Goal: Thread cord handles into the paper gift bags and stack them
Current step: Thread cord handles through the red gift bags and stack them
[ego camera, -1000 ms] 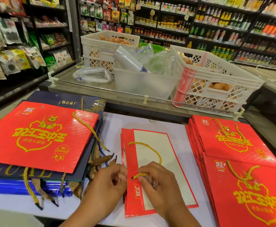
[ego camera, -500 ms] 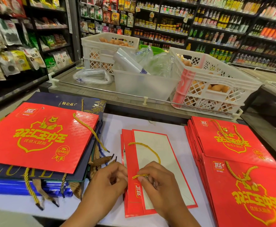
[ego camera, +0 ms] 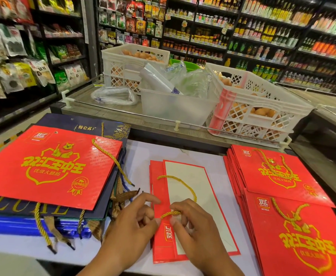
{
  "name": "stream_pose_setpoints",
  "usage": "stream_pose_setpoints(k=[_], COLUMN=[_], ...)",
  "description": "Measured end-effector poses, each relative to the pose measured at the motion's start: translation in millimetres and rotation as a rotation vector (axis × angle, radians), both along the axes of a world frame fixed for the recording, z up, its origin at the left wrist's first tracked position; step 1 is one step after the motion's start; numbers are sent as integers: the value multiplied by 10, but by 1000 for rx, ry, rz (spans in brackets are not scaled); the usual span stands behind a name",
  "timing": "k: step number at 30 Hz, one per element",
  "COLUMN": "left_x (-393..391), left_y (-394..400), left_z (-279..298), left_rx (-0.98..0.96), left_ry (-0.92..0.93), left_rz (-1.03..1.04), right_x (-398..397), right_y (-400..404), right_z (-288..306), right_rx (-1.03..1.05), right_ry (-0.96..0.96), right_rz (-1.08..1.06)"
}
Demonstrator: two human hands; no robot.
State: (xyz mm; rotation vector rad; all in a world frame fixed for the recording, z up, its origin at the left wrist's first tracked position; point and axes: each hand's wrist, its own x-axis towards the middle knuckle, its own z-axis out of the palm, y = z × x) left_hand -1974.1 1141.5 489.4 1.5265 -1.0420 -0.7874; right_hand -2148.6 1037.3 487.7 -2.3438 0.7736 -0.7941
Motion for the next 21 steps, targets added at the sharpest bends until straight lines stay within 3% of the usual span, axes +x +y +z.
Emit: stream_pose_setpoints(k=[5, 10, 14, 17, 21], left_x=[11, -34, -145, -234, -300], left_y=[41, 58, 76, 83, 158], left_z=[12, 54, 234, 485, 875], left_rx=[-49, -129, -169, -199, -279], left_ry=[59, 195, 226, 86, -300], left_rz=[10, 108, 141, 137, 125], right_x=[-353, -718, -709, -763, -750], right_y=[91, 95, 118, 166, 305], right_z=[-125, -218, -210, -176, -52], right_rx=[-275, -337, -397, -426, -323], right_ry=[84, 157, 82, -52, -254], right_rz=[74, 25, -64, -75, -236])
